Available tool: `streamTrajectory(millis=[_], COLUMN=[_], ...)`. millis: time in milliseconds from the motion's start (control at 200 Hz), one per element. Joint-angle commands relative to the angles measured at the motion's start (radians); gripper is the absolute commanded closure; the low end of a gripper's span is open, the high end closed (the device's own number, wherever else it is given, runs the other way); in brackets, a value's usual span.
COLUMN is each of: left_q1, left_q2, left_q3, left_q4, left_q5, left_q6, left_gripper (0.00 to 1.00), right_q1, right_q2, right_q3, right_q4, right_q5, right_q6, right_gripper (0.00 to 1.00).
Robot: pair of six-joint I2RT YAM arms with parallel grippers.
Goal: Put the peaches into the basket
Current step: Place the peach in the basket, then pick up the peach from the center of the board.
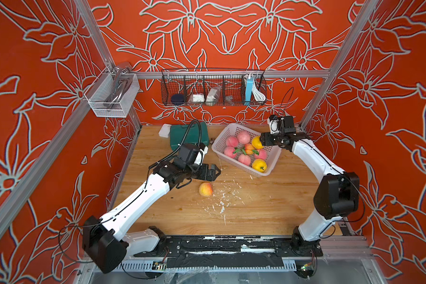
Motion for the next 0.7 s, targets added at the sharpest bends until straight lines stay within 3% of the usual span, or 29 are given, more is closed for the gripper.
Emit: streamTrajectory(millis=[0,380,475,696], left_q1=[-0.002,-0.001,-0.001,-0.001], left_q2=[-0.075,-0.128,-0.099,-0.029], left_q3=[-0.049,-0.197,-0.214,-0.246], left_q4=[-0.063,-0.063,-0.04,0.022], left_q5=[-0.036,-0.104,-0.104,-0.134], left_q6=[0.008,-0.078,-0.082,-0.102], left_gripper=[0.01,0.01,0.01,0.01], right_q1=[0.054,0.281,0.296,0.304], right_q2=[-0.103,-0.46,-0.517,-0.584], right_q3=[-0.079,-0.354,-0.42,-0.517], right_q4=[-0.043,-0.06,-0.057,-0.07], right_q5=[0.009,-0.019,-0.049,-0.104], right_q6=[-0.009,0.023,0.048,0.089], right_gripper=[0.21,0.08,0.01,0.01])
